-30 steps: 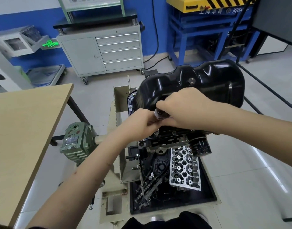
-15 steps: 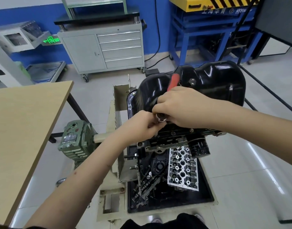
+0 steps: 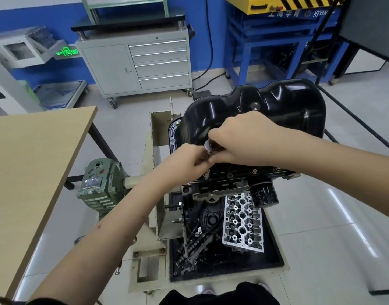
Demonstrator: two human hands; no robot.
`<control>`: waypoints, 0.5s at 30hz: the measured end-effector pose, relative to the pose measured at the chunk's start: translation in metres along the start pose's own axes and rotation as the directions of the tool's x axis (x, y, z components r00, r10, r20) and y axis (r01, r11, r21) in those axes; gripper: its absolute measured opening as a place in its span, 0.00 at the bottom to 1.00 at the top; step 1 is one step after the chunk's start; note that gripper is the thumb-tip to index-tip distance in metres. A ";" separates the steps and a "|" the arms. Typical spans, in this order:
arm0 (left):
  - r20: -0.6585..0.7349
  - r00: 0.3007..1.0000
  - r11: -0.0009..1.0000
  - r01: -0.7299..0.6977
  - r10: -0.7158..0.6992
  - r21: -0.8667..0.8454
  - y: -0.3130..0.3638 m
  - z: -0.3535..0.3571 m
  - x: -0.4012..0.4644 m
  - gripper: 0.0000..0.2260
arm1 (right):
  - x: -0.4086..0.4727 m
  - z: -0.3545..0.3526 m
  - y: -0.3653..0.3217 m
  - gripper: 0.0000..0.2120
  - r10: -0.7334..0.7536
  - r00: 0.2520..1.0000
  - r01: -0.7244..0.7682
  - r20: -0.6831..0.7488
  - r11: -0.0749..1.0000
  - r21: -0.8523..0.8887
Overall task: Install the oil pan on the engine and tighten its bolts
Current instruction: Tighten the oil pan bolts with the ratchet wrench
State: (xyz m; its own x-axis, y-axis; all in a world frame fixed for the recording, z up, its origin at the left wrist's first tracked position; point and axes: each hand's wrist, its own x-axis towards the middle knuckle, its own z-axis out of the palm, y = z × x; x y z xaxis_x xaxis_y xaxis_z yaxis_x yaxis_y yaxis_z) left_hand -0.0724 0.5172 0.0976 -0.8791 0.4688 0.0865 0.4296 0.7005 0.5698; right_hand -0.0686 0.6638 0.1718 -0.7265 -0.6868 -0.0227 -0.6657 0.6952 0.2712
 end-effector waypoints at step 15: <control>0.012 1.000 0.998 0.025 -0.025 0.066 0.001 0.003 -0.002 0.14 | -0.006 0.004 -0.001 0.24 0.119 0.993 -0.119 0.013 0.992 0.048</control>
State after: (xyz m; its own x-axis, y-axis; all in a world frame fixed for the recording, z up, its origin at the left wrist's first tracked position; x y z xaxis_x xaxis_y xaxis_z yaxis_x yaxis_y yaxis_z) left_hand -0.0693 0.5180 0.0957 -0.8872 0.4572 0.0621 0.4206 0.7459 0.5165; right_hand -0.0647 0.6683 0.1677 -0.8024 -0.5968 -0.0029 -0.5819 0.7813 0.2255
